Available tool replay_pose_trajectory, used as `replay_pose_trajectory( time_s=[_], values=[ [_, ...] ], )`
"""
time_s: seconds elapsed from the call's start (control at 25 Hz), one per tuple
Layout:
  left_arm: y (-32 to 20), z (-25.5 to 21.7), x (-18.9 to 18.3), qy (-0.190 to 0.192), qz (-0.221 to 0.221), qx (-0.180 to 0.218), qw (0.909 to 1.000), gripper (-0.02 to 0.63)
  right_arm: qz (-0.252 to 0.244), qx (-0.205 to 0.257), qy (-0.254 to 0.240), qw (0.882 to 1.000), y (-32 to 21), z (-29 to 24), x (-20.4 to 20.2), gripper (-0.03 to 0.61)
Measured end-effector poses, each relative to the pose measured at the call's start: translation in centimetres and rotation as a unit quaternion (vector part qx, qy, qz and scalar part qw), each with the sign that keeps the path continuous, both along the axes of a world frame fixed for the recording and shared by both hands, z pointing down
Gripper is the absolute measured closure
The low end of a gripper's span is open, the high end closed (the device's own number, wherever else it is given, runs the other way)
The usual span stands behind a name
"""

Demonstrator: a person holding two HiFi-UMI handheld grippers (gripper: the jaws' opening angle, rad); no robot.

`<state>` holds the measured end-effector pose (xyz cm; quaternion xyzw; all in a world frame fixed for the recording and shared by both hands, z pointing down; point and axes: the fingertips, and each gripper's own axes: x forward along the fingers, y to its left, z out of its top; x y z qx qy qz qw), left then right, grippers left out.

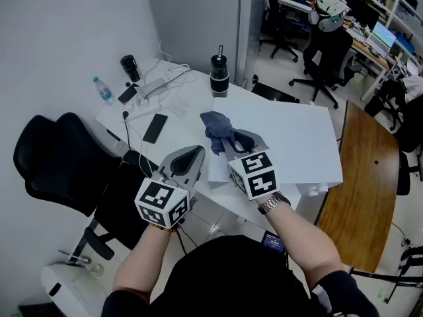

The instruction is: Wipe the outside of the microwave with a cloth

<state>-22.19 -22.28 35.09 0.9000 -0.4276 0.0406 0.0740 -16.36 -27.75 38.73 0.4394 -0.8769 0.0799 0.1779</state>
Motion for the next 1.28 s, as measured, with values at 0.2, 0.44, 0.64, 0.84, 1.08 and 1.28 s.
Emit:
replay_pose_trajectory(
  time_s=[0.2,0.44,0.64,0.84,1.08,1.28],
  values=[
    [-1.3,0.5,-0.7,0.002,0.005,-0.002,1.0,0.607,-0.003,-0.026,0.045,0.999,-1.2,2.3,-0.8,0.505],
    [-2.4,1.0,-0.3,0.008,0.021,-0.007,0.9997,0.607,0.005,-0.033,0.073,0.997,-1.6,3.2,0.1,0.505],
    [-2.6,0.5,1.1,0.006,0.04,0.0,0.9992,0.607,0.022,-0.032,0.083,0.996,-1.8,3.2,1.9,0.506],
    [-2.6,0.0,2.7,0.001,0.051,0.005,0.9987,0.607,0.048,-0.038,0.087,0.994,-2.0,3.3,5.1,0.506],
    [-1.8,-0.6,5.4,-0.005,0.06,0.01,0.9981,0.607,0.07,-0.043,0.088,0.993,-1.6,3.1,9.6,0.506],
    [-1.4,-1.0,8.2,-0.011,0.064,0.012,0.9978,0.607,0.084,-0.048,0.087,0.991,-1.4,3.2,13.6,0.506]
  ],
)
